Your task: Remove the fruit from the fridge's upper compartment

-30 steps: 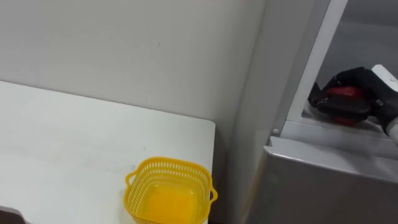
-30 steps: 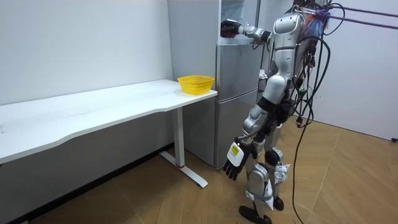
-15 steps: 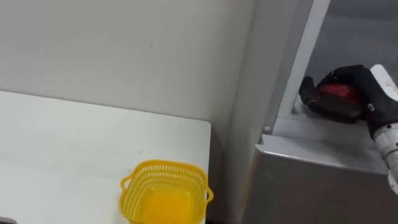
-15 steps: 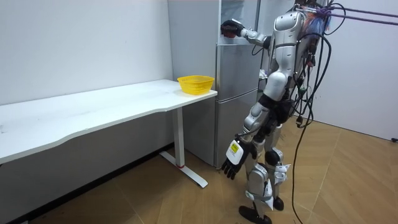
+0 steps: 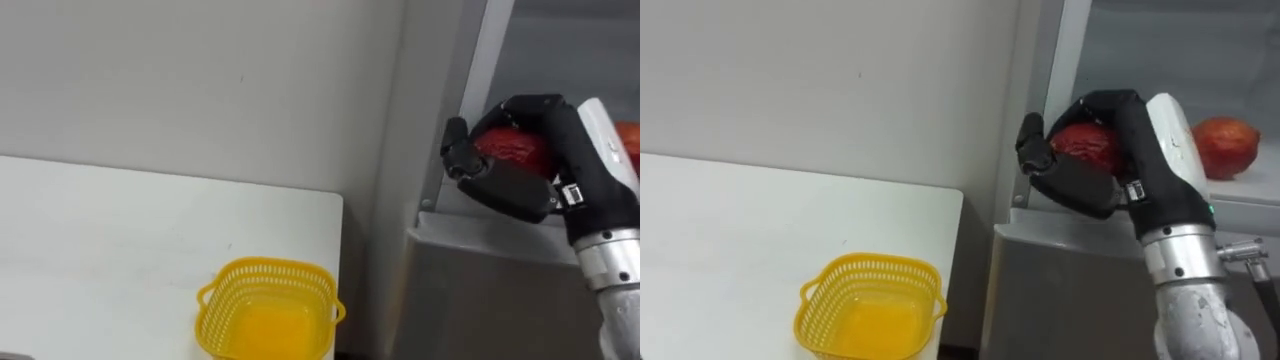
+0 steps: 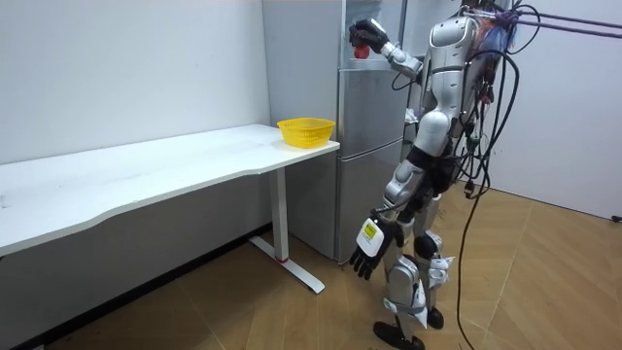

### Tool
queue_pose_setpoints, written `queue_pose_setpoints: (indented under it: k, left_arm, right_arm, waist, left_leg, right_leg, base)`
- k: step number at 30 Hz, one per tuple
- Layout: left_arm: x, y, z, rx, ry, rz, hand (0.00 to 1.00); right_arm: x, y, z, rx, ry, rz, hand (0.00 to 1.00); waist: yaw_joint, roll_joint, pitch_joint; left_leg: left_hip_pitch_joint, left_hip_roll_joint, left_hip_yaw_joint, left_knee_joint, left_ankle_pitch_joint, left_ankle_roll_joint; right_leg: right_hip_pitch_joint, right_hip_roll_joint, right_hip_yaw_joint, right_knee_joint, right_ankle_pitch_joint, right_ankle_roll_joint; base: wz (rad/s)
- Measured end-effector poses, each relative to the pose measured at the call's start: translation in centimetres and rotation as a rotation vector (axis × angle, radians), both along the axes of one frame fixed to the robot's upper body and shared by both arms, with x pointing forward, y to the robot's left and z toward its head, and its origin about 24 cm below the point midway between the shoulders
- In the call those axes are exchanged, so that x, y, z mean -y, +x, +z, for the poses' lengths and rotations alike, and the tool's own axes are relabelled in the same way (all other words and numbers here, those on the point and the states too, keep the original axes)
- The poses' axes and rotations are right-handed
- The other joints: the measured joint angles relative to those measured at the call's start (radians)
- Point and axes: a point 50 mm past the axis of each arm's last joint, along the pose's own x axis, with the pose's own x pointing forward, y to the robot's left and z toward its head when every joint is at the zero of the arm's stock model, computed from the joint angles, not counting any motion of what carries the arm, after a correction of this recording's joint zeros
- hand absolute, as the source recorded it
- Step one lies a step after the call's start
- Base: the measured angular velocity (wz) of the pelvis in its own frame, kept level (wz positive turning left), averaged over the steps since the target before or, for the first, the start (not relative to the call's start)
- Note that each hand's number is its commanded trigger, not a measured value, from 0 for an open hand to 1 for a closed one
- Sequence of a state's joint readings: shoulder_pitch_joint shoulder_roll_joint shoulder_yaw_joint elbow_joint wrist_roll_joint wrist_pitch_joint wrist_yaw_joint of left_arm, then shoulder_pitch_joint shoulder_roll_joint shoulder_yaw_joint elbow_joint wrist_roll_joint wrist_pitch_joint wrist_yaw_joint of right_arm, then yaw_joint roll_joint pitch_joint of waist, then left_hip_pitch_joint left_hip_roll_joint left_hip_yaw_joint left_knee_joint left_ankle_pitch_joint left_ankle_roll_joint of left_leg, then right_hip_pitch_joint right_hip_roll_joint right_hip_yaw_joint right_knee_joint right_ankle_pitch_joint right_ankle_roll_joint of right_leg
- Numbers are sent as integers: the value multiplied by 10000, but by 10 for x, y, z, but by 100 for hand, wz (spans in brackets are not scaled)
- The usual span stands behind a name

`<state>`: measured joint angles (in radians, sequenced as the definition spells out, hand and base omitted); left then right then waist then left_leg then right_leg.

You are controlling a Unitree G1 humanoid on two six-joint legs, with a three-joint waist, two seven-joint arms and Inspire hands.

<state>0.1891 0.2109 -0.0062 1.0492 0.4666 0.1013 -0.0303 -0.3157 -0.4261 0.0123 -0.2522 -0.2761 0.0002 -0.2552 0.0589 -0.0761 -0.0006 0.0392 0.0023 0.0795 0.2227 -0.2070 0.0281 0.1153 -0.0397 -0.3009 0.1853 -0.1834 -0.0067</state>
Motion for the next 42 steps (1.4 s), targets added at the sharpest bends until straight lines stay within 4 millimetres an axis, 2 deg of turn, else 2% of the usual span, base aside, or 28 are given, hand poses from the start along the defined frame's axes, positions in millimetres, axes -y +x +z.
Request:
queue_pose_setpoints:
  k: [7,11,17,24,28,36,42]
  left_arm:
    - [4,-6,-3,-113,-128,-55,0]
    - [3,-8,-3,-140,-3,-4,0]
    - [10,0,-5,-126,-126,-527,0]
    - [13,8,-5,16,-195,-789,0]
    - [13,12,-4,45,-234,-903,0]
    - [10,13,-3,25,-317,-961,0]
    - [8,15,-3,137,-369,-949,0]
  right_arm:
    - [-20,-22,7,1753,298,328,100]
    - [-29,-32,10,2397,426,418,100]
    - [-45,-36,8,3089,-787,424,100]
    - [-60,-38,4,3049,-1237,947,100]
    - [-64,-38,3,2973,-1556,1116,100]
    - [-72,-34,11,3364,-2093,1341,100]
    - [-87,-29,11,3323,-2779,1843,100]
  waist:
    - [-2,104,24]
    - [27,153,-15]
    - [41,158,-24]
    - [339,92,-65]
    - [597,-28,-103]
    - [831,-406,63]
    - [1024,-506,96]
  left_leg:
    - [56,13,21,-23,-3,1]
    - [61,14,-18,-20,-2,-1]
    - [30,6,-72,-4,2,-4]
    - [0,-1,-120,-9,1,-4]
    - [-30,0,-193,-10,4,-9]
    - [-136,-22,-338,1,18,-30]
    - [-212,-56,-522,-6,31,-31]
  right_leg:
    - [50,38,-15,-2,0,0]
    - [54,38,-19,-1,0,0]
    - [52,34,-20,2,0,0]
    - [37,44,-31,0,0,0]
    - [28,57,-49,-2,0,0]
    - [1,64,-126,-20,0,1]
    - [-26,49,-357,-20,0,1]
  base:
    - [0]
    - [0]
    - [1]
    - [2]
    - [5]
    - [4]
    - [9]
